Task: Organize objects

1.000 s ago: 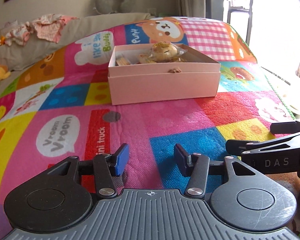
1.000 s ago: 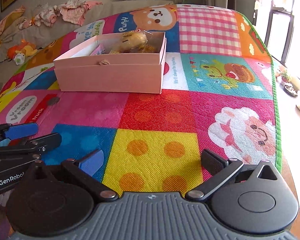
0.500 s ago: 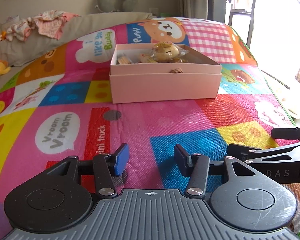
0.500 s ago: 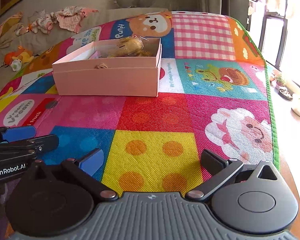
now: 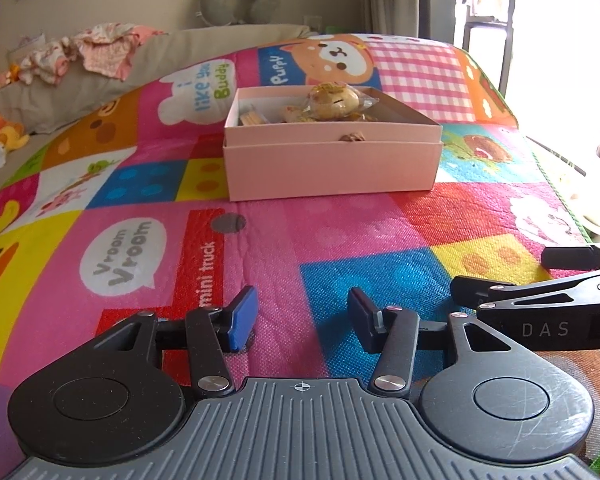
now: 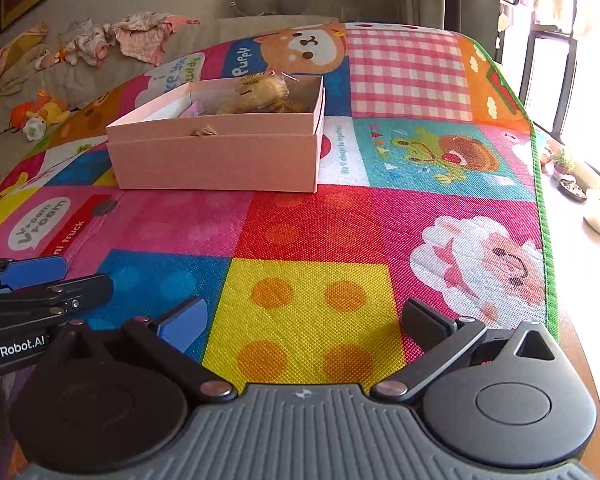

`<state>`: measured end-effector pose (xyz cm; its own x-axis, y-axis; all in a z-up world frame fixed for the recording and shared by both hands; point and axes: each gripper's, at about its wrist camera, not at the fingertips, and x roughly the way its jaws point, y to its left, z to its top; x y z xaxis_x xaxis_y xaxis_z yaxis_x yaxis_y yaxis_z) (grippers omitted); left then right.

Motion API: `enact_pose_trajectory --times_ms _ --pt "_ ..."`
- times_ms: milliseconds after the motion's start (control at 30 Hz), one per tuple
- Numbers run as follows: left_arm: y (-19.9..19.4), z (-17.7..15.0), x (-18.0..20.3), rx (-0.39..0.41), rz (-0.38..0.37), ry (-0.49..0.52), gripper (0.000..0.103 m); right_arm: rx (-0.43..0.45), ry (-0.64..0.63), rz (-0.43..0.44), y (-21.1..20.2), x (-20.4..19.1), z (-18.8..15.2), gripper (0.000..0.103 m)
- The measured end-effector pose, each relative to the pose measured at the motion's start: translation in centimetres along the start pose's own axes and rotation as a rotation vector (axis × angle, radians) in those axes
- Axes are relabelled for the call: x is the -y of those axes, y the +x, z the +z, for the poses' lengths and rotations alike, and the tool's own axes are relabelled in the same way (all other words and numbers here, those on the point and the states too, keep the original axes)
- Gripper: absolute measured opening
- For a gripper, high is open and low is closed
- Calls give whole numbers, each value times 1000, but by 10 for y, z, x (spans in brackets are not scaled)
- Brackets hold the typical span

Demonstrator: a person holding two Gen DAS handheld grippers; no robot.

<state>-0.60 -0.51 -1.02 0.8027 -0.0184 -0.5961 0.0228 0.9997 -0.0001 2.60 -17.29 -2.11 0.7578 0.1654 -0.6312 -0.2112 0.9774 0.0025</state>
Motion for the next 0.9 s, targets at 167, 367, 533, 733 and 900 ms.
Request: enact_pose_trajectory --times_ms 167,367,533,733,900 --pt "-1 0 -3 -1 -8 -14 55 0 0 0 0 0 0 103" --pt "1 1 -5 0 -18 -29 55 1 -1 -1 0 -1 0 103" --pt "0 1 -7 -2 -17 -18 56 0 3 3 1 1 0 103" --pt "2 2 -6 -3 -17 -17 56 0 3 1 1 1 -1 103" --pt "3 3 -7 -1 -26 -30 56 0 1 0 0 0 -1 103"
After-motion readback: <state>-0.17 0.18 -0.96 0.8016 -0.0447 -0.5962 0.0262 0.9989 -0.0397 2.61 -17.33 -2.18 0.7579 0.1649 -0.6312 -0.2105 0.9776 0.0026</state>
